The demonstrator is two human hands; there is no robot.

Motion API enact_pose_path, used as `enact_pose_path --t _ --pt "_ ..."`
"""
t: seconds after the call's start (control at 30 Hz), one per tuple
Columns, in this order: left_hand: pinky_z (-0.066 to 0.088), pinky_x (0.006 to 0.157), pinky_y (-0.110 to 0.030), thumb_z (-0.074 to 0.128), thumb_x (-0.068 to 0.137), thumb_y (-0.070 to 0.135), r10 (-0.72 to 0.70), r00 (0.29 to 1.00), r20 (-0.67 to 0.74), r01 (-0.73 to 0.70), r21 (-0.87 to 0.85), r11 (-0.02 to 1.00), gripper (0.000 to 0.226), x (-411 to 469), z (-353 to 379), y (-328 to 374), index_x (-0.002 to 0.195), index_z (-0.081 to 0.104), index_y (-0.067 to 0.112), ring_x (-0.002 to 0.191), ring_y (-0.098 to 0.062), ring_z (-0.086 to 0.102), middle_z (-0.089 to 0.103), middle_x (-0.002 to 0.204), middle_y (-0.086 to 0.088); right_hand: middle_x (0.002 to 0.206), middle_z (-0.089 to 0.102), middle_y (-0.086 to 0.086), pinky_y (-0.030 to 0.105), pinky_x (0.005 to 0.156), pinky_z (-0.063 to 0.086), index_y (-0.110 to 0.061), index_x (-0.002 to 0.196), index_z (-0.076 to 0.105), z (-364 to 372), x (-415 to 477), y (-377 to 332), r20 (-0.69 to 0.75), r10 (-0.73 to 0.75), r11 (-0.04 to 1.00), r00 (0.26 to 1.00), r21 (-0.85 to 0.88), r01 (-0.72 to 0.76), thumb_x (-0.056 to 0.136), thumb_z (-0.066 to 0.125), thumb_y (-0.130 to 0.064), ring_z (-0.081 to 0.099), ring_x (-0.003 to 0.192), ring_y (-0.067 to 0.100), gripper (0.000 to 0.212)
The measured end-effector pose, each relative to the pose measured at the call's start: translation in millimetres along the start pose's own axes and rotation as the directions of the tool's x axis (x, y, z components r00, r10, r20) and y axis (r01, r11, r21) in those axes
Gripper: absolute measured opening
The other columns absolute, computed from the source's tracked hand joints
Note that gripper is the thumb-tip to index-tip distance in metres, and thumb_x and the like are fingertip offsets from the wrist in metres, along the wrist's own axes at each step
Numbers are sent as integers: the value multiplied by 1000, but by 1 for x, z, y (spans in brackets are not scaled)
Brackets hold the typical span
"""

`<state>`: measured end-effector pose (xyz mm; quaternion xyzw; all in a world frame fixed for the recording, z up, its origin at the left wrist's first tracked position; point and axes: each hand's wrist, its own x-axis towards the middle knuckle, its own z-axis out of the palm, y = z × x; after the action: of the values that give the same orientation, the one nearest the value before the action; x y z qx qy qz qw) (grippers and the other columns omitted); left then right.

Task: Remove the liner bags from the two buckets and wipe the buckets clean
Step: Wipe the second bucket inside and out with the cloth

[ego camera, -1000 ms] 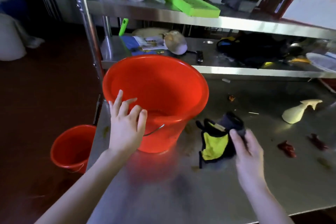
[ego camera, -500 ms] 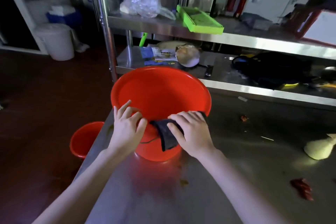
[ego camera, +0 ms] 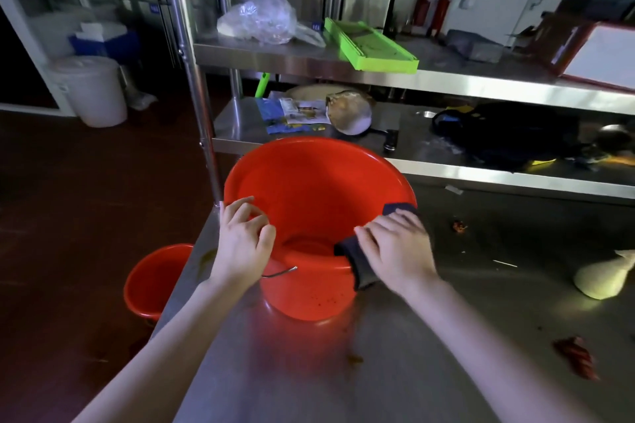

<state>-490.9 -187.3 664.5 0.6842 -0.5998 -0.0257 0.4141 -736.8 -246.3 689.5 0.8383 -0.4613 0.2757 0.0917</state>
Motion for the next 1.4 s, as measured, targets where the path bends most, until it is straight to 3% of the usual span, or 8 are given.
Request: enact_pose_path --t 0.37,0.53,0.6,0.7,0.87,1.1,1.27,1.4 --pt "19 111 -31 36 80 17 -54 999 2 54 -125 991 41 18 9 -11 67 74 5 122 -17 42 69 91 0 115 66 6 44 98 42 -15 114 69 19 -35 -17 -35 -287 957 957 38 288 96 46 -47 60 106 25 44" --pt "21 106 -19 43 78 14 -18 997 82 33 -189 981 30 34 2 -18 57 63 20 123 -19 44 71 91 -1 140 50 5 54 115 24 -10 120 56 -18 -25 67 198 -87 985 976 163 55 85 39 -27 35 140 20 43" --pt "22 113 -39 50 82 1 -5 992 124 18 -103 995 30 42 -2 -11 59 63 16 123 -24 46 71 96 -3 139 49 5 52 115 24 -9 117 53 -20 -22 61 217 -46 969 975 247 -10 79 42 -18 29 143 20 41" --pt "22 110 -61 52 80 0 70 992 101 -82 123 989 23 26 1 14 74 66 17 105 -26 57 67 91 2 123 56 2 53 110 27 -12 110 57 -12 -27 26 115 4 968 993 247 -33 83 43 -30 40 134 26 36" --pt "36 80 -40 43 89 30 161 986 -35 -155 136 979 25 -40 29 59 68 57 24 60 -16 59 58 59 7 107 64 -11 60 105 28 -29 105 70 4 -49 -34 -116 158 981 981 127 -144 97 40 -50 55 115 20 37" --pt "39 75 -40 47 88 38 161 986 -44 -162 -7 987 41 -9 7 30 51 33 26 41 -15 37 34 41 8 95 71 -6 41 98 43 -19 94 73 -12 -33 18 -6 -182 968 983 176 181 92 51 -35 65 94 18 27" --pt "39 82 -37 44 85 35 165 986 -2 -165 -35 986 42 8 -6 4 49 31 19 40 -19 30 32 40 1 115 68 3 49 113 30 -9 92 73 -14 -6 54 114 80 963 990 248 -107 95 57 -16 52 126 22 18" --pt "40 70 -39 39 83 23 220 975 -37 -219 11 976 38 9 -4 7 53 18 32 39 -9 18 21 42 10 82 70 -3 54 105 35 -15 72 71 0 -21 -5 -119 255 961 959 141 -238 91 46 -28 64 93 24 34"
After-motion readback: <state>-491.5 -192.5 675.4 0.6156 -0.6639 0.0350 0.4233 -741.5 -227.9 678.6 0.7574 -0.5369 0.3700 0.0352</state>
